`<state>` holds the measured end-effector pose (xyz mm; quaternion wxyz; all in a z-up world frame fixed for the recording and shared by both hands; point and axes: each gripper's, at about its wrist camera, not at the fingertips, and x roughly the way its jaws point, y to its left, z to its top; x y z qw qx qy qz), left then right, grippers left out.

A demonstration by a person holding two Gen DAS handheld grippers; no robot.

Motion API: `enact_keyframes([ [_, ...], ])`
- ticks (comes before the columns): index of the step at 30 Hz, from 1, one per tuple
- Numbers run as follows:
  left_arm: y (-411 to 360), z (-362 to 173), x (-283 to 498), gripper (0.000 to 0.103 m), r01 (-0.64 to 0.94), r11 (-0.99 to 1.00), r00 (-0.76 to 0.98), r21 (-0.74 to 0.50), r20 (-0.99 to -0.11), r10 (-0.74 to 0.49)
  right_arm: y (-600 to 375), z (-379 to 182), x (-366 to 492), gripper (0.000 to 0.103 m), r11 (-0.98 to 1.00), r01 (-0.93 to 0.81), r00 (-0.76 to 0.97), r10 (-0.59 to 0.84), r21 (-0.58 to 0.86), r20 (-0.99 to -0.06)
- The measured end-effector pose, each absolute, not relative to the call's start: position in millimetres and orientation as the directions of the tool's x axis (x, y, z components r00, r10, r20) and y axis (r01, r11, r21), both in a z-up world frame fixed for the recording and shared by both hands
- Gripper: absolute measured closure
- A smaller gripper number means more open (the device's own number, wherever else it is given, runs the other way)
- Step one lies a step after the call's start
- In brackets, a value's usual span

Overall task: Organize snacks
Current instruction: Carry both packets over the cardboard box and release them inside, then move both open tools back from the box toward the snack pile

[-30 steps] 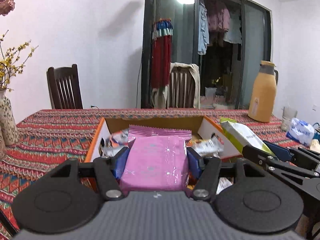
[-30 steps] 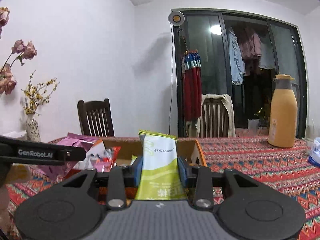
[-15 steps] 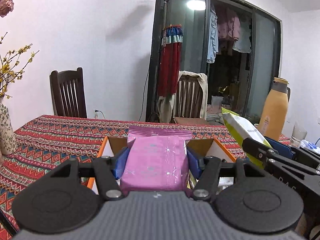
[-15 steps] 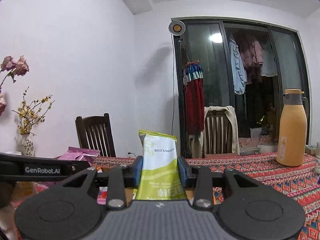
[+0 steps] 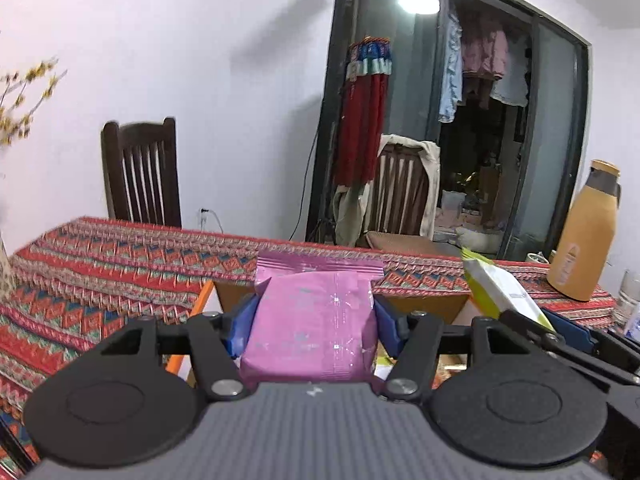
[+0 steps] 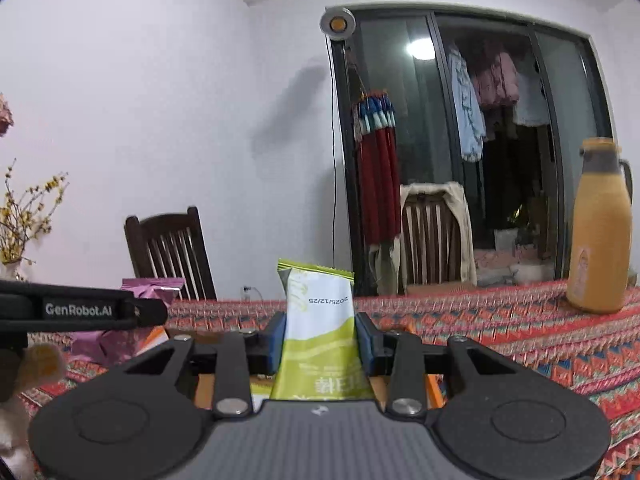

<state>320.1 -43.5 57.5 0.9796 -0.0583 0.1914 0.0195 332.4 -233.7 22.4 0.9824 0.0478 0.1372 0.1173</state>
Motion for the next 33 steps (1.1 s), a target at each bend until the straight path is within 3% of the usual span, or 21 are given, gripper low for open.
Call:
enact_keyframes([
  [3, -42, 46, 328, 0.041, -0.056, 0.994, 0.91, -0.098, -0.414, 0.01, -235, 13, 340, 0.067, 0.968, -0.211, 0.925, 0.242, 0.133, -0.292],
  [15, -37, 31, 329, 0.04, -0.083, 0.993, 0.908, -0.085, -0.417, 0.04, -228, 1, 343, 0.065, 0.969, -0.215, 0.915, 0.244, 0.123, -0.322],
  [17, -38, 32, 326, 0.036, -0.09, 0.992, 0.914, -0.083, -0.404, 0.049, -230, 1, 342, 0.064, 0.967, -0.215, 0.915, 0.248, 0.137, -0.319],
  [18, -37, 32, 324, 0.025, -0.092, 0.992, 0.918, -0.083, -0.393, 0.053, -232, 0, 342, 0.06, 0.967, -0.208, 0.917, 0.246, 0.15, -0.315],
  [20, -36, 35, 321, 0.011, -0.105, 0.991, 0.926, -0.085, -0.371, 0.066, -236, -1, 344, 0.039, 0.965, -0.199, 0.916, 0.245, 0.17, -0.318],
  [21, -36, 36, 320, 0.003, -0.111, 0.99, 0.929, -0.086, -0.362, 0.073, -238, -1, 344, 0.021, 0.965, -0.196, 0.917, 0.244, 0.177, -0.316],
  [22, -35, 37, 318, 0.0, -0.117, 0.989, 0.932, -0.089, -0.353, 0.079, -239, -2, 344, 0.005, 0.965, -0.191, 0.918, 0.241, 0.183, -0.314],
  [23, -34, 37, 317, 0.0, -0.123, 0.988, 0.935, -0.094, -0.345, 0.083, -239, -3, 343, 0.0, 0.965, -0.186, 0.92, 0.237, 0.185, -0.312],
  [33, -32, 36, 319, 0.0, -0.142, 0.984, 0.929, -0.111, -0.359, 0.093, -237, -4, 340, 0.0, 0.971, -0.154, 0.929, 0.205, 0.181, -0.309],
])
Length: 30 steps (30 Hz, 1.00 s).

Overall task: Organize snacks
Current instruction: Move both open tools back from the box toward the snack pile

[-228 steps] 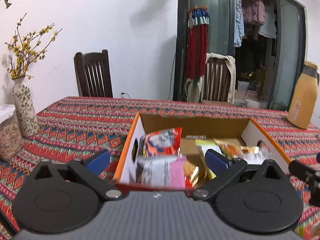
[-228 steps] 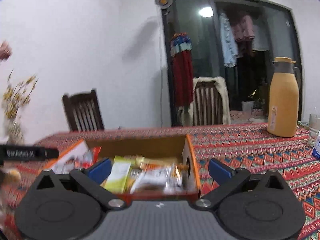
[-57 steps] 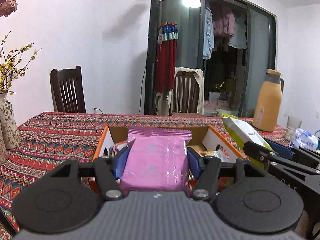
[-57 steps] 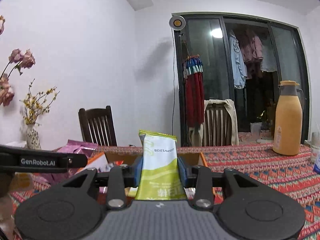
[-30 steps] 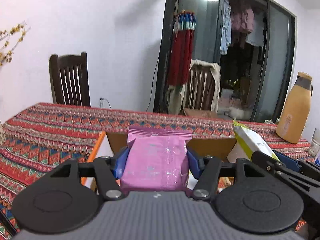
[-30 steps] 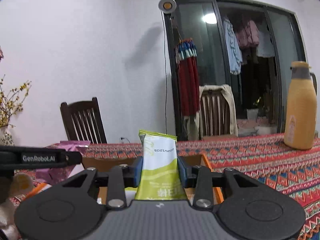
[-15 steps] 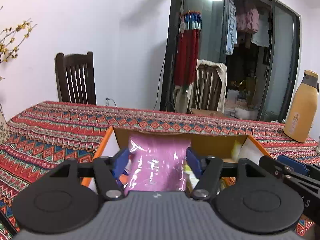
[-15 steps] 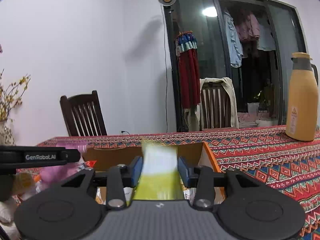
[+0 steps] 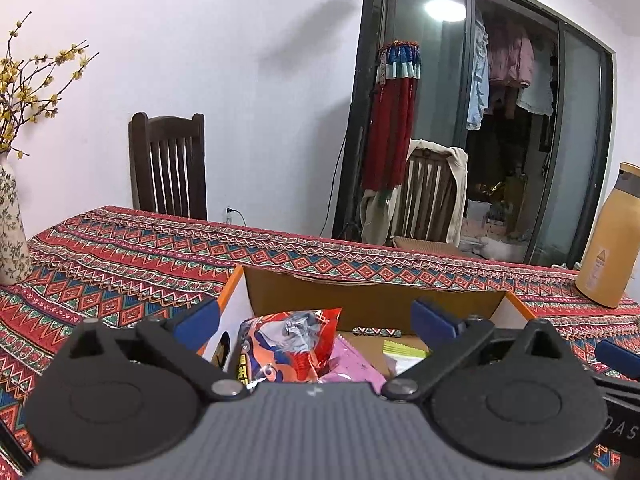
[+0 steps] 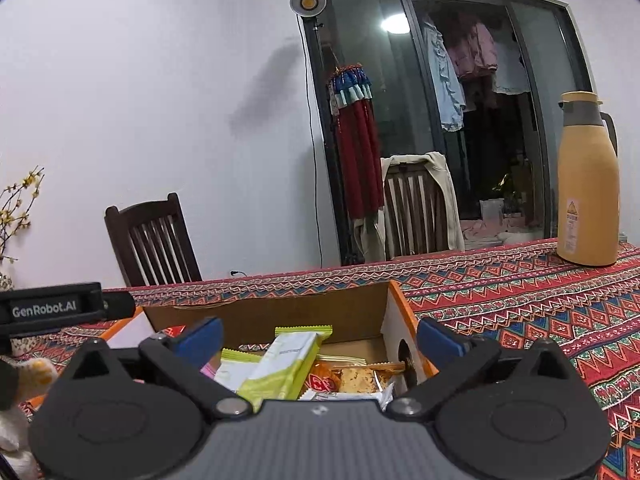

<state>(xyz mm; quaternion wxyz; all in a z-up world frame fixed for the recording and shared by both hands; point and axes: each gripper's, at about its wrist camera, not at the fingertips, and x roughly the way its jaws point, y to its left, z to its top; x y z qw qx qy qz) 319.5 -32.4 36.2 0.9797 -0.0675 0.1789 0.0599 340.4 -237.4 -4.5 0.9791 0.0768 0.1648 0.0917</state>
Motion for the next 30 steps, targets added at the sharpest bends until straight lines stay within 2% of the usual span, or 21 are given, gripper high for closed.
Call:
enact_keyframes([
  [6, -35, 45, 311, 0.0, -0.129, 0.984, 0.935, -0.121, -0.345, 0.081, -238, -1, 335, 0.0, 0.976, -0.134, 0.933, 0.183, 0.171, -0.311],
  [11, -37, 62, 296, 0.0, -0.115, 0.987, 0.949, -0.116, -0.307, 0.075, -240, 11, 324, 0.0, 0.977, -0.135, 0.942, 0.179, 0.168, -0.286],
  [21, -19, 85, 259, 0.0, -0.089, 0.99, 0.954, -0.106, -0.295, 0.054, -245, 39, 289, 0.0, 0.984, -0.127, 0.958, 0.154, 0.125, -0.243],
  [30, 4, 71, 225, 0.0, -0.071, 0.996, 0.942, -0.055, -0.332, 0.049, -249, 32, 243, 0.0, 0.986, -0.156, 0.939, 0.166, 0.057, -0.3],
])
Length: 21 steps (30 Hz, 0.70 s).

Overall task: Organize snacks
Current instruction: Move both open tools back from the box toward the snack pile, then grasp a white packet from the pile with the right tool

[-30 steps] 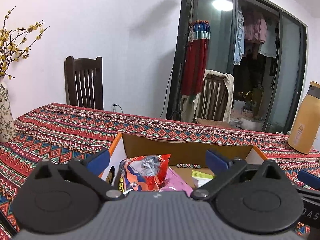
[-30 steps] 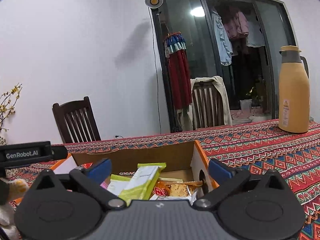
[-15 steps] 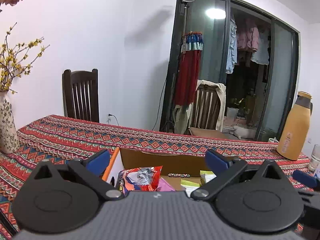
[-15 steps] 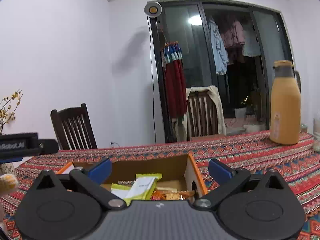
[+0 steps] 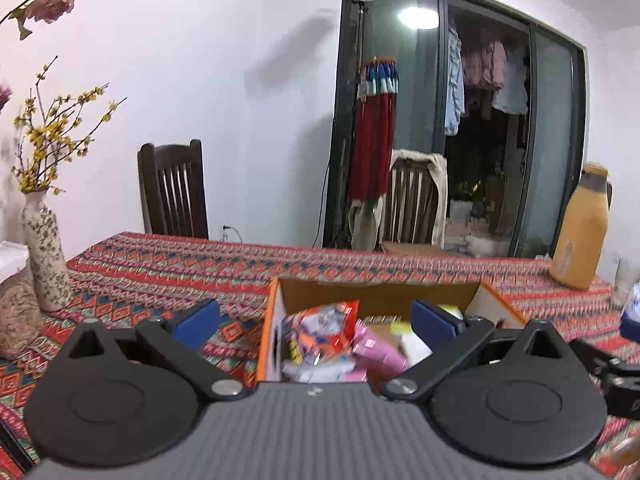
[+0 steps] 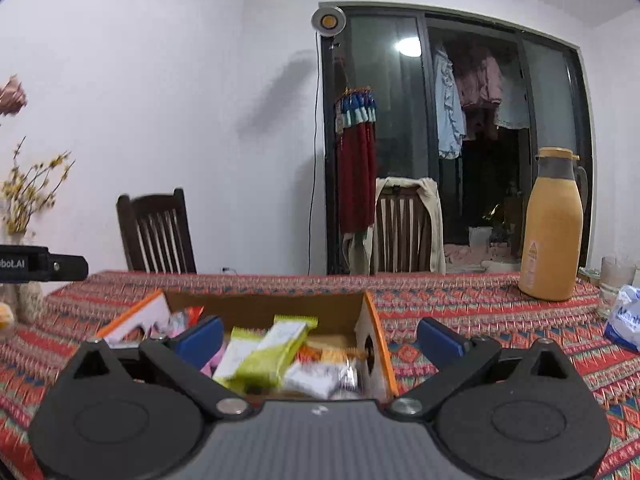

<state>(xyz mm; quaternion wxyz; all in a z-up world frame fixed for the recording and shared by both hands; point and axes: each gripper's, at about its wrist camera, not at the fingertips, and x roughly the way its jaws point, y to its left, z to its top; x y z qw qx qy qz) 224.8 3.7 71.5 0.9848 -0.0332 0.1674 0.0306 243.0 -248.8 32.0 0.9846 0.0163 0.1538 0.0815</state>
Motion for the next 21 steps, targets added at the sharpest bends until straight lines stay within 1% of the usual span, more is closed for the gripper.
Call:
enact_keyframes([
  [6, 19, 42, 205, 0.0, -0.07, 0.997, 0.917, -0.02, -0.395, 0.057, -251, 9, 217, 0.0, 0.986, -0.158, 0.921, 0.166, 0.051, -0.352],
  [10, 25, 23, 198, 0.0, -0.075, 0.997, 0.905, -0.024, -0.422, 0.058, -252, -9, 211, 0.0, 0.986, -0.158, 0.906, 0.165, 0.05, -0.389],
  [12, 27, 15, 199, 0.0, -0.092, 0.995, 0.903, -0.022, -0.424, 0.074, -253, -16, 209, 0.0, 0.986, -0.158, 0.903, 0.167, 0.054, -0.396],
  [16, 24, 3, 197, 0.0, -0.103, 0.995, 0.913, 0.004, -0.397, 0.096, -251, -28, 207, 0.0, 0.987, -0.154, 0.905, 0.163, 0.056, -0.393],
  [21, 21, -1, 198, 0.0, -0.102, 0.995, 0.917, 0.018, -0.386, 0.101, -248, -33, 209, 0.0, 0.986, -0.161, 0.905, 0.166, 0.046, -0.392],
])
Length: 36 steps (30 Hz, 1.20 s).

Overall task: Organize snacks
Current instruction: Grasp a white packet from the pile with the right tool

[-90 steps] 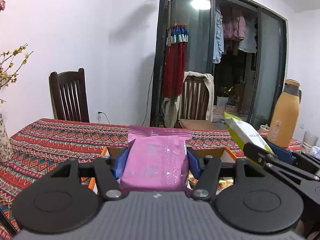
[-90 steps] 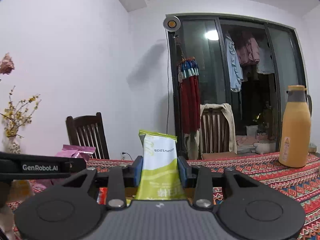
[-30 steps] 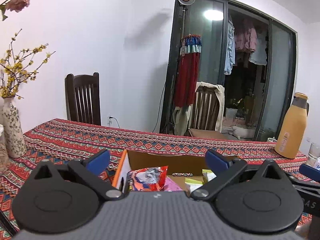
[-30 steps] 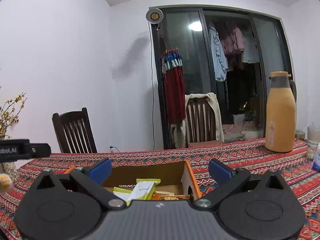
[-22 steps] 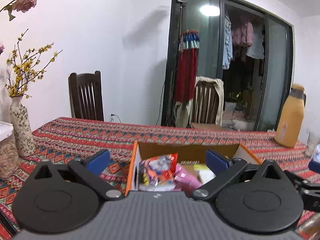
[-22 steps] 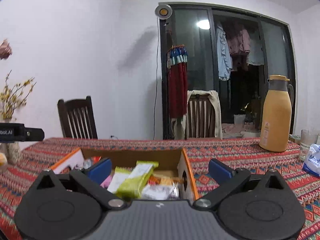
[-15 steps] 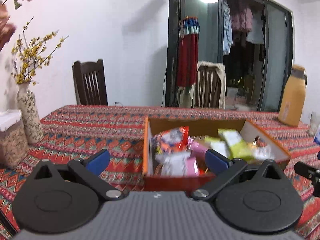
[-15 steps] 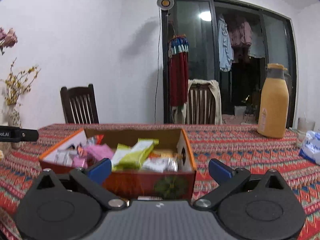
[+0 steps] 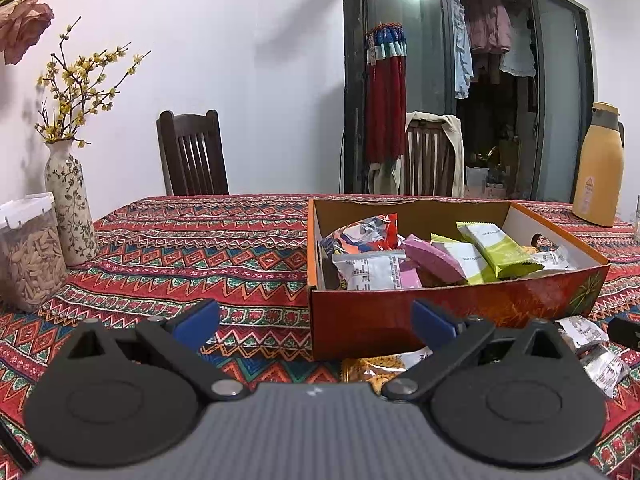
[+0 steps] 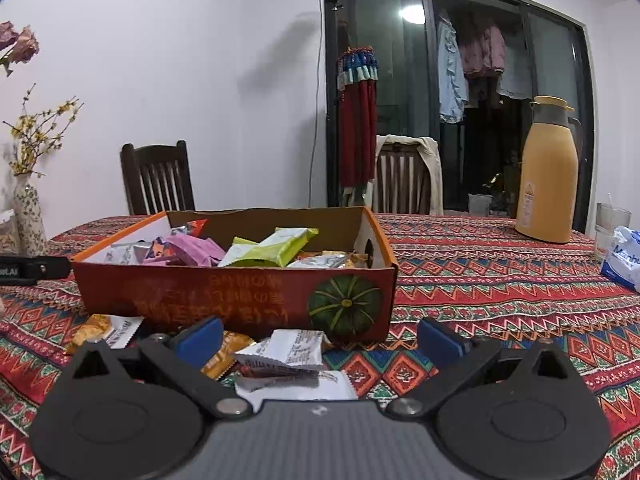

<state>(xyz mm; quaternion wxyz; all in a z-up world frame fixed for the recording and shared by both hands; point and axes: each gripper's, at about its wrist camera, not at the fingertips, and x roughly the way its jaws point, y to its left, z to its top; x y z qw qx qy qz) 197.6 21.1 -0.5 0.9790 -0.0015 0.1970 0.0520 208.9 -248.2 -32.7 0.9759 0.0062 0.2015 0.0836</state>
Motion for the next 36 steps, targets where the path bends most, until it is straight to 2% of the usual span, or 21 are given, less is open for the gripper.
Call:
enact_keyframes([
  [15, 28, -1, 197, 0.0, -0.112, 0.994, 0.916, -0.017, -0.388, 0.096, -245, -33, 213, 0.0, 0.982, -0.183, 0.893, 0.183, 0.041, -0.412],
  [21, 34, -1, 199, 0.0, -0.117, 0.992, 0.912, -0.048, -0.4, 0.088, -243, -38, 224, 0.0, 0.98, -0.193, 0.855, 0.192, 0.048, -0.483],
  [26, 38, -1, 198, 0.0, -0.118, 0.991, 0.912, -0.067, -0.402, 0.081, -233, -48, 238, 0.0, 0.976, -0.217, 0.789, 0.189, 0.022, -0.584],
  [30, 40, -1, 197, 0.0, -0.117, 0.99, 0.914, -0.076, -0.399, 0.077, -236, -57, 255, 0.0, 0.979, -0.197, 0.711, 0.184, 0.059, -0.679],
  [36, 41, 0, 194, 0.0, -0.116, 0.99, 0.917, -0.083, -0.391, 0.075, -234, -60, 256, 0.0, 0.982, -0.187, 0.703, 0.159, 0.035, -0.694],
])
